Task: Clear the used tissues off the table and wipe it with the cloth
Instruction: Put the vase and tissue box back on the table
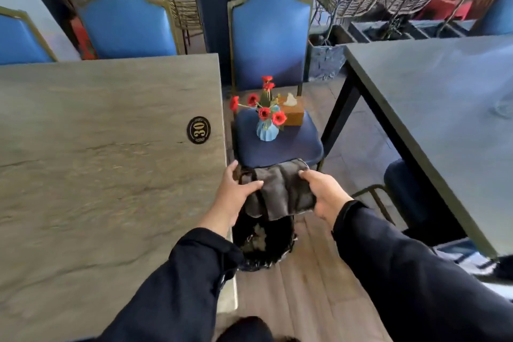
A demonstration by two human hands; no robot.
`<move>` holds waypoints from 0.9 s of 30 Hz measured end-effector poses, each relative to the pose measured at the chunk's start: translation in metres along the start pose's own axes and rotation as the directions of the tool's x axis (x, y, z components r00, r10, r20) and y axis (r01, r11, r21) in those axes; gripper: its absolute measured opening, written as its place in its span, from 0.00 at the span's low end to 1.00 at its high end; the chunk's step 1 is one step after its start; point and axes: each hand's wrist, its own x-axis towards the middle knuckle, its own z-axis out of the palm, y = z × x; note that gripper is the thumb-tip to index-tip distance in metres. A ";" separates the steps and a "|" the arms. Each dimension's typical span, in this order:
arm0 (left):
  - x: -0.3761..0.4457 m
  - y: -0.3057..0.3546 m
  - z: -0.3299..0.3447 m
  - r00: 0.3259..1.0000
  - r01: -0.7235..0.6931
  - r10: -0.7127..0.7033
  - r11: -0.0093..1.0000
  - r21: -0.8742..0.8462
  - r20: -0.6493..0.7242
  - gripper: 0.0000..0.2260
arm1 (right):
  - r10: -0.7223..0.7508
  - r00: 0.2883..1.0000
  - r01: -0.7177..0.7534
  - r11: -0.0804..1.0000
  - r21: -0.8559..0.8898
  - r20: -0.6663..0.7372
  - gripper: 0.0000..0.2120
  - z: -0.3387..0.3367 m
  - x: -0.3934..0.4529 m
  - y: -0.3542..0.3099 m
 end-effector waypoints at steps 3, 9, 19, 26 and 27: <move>0.021 0.000 0.022 0.996 0.013 -0.008 0.998 0.061 -0.086 0.39 | -0.041 0.999 0.042 0.996 -0.082 0.022 0.07 -0.017 0.034 -0.011; 0.084 0.009 0.062 0.989 -0.104 0.126 0.965 0.240 -0.078 0.14 | -0.059 0.997 0.066 0.988 -0.139 0.049 0.10 -0.030 0.106 -0.034; 0.204 0.006 0.137 0.994 -0.099 0.111 0.854 0.511 0.006 0.12 | -0.071 0.994 0.042 0.954 -0.297 -0.088 0.10 -0.050 0.230 -0.071; 0.290 -0.018 0.178 1.000 -0.025 0.025 0.753 0.657 0.009 0.19 | -0.005 0.996 -0.028 0.925 -0.379 -0.088 0.16 -0.065 0.335 -0.091; 0.305 -0.022 0.184 1.000 -0.015 0.010 0.740 0.673 0.012 0.20 | 0.005 0.997 -0.035 0.918 -0.394 -0.075 0.16 -0.067 0.353 -0.093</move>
